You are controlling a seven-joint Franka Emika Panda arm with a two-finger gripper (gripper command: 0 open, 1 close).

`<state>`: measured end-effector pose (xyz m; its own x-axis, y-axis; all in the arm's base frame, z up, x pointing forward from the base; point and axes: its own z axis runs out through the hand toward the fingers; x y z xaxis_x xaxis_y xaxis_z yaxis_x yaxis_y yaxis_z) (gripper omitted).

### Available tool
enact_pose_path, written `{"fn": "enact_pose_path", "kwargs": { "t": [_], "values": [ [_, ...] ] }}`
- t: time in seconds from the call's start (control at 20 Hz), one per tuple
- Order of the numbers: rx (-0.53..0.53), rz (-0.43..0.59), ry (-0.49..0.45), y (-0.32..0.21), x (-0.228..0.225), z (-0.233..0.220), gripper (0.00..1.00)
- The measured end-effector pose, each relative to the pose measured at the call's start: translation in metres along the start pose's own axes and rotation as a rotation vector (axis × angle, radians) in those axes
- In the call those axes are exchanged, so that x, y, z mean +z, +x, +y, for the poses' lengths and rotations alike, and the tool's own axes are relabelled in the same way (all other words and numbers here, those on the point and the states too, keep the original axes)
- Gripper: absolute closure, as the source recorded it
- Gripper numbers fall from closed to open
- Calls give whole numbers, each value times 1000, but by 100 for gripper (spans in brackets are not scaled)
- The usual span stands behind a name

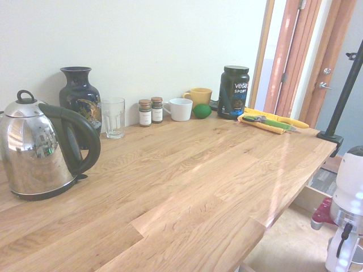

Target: Put cup in the drawer

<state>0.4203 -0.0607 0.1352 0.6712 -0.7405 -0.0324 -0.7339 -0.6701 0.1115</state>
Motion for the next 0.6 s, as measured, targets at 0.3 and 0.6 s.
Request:
{"fn": "enact_pose_path", "kwargs": {
  "t": [0.3,0.6],
  "values": [
    [0,6,0,1,-2,-3,0],
    [1,10,1,4,-5,-4,0]
  ]
}}
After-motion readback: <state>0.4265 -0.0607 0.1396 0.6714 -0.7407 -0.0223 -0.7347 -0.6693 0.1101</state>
